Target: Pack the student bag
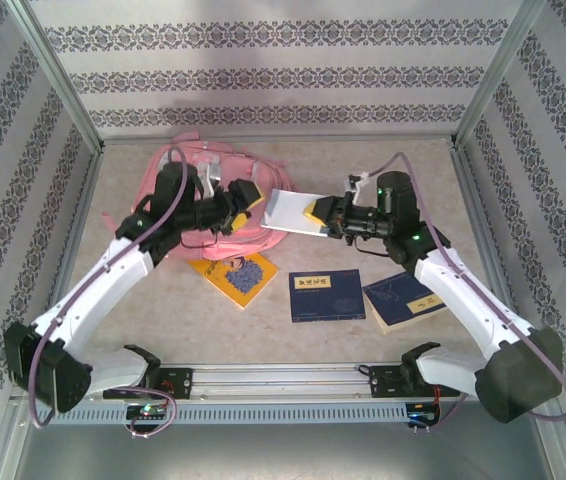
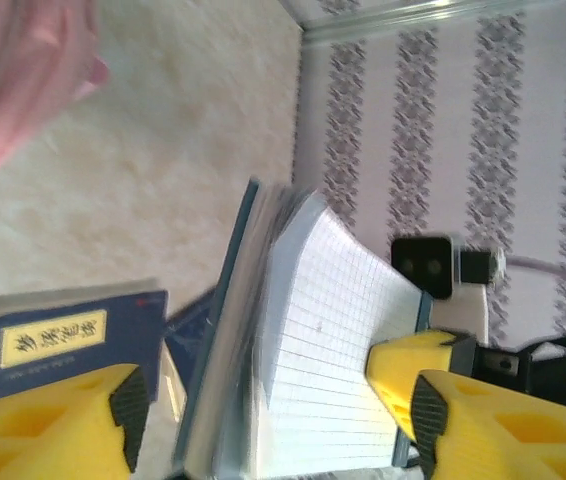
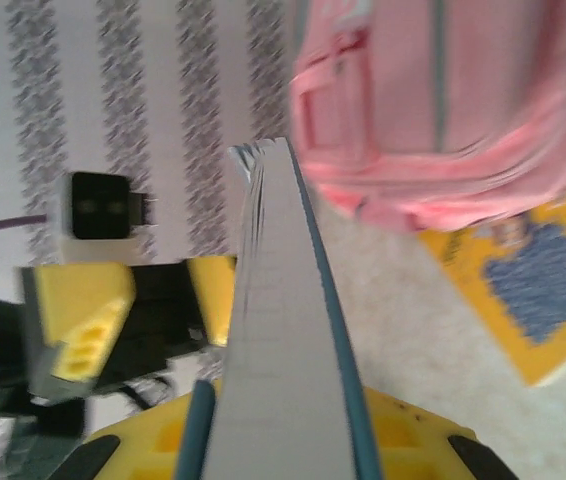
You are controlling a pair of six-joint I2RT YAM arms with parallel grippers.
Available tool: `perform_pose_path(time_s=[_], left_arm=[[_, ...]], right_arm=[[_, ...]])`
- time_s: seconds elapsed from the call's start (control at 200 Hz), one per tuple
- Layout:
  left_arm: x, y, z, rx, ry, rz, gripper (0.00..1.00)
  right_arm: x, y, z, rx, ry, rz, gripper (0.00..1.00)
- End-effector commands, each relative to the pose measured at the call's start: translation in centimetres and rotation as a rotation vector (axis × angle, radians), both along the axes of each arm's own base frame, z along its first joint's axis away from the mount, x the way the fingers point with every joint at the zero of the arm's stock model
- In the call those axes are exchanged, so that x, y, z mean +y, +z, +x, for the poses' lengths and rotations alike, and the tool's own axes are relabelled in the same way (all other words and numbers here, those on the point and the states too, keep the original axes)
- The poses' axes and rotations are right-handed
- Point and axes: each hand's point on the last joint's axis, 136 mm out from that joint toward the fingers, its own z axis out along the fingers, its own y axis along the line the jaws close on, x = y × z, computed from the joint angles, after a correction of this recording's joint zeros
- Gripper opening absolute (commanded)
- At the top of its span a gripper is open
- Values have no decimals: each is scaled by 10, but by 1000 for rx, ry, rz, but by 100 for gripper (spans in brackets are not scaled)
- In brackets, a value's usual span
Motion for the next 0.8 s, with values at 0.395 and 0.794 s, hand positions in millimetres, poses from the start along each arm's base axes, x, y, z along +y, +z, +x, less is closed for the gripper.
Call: perform_pose_path(time_s=[0.395, 0.794], left_arm=[[36, -140, 121, 134, -192, 687, 57], [17, -165, 162, 88, -246, 641, 27]], right_arm=[[-73, -44, -28, -72, -34, -596, 0], [-72, -60, -25, -45, -13, -608, 0]])
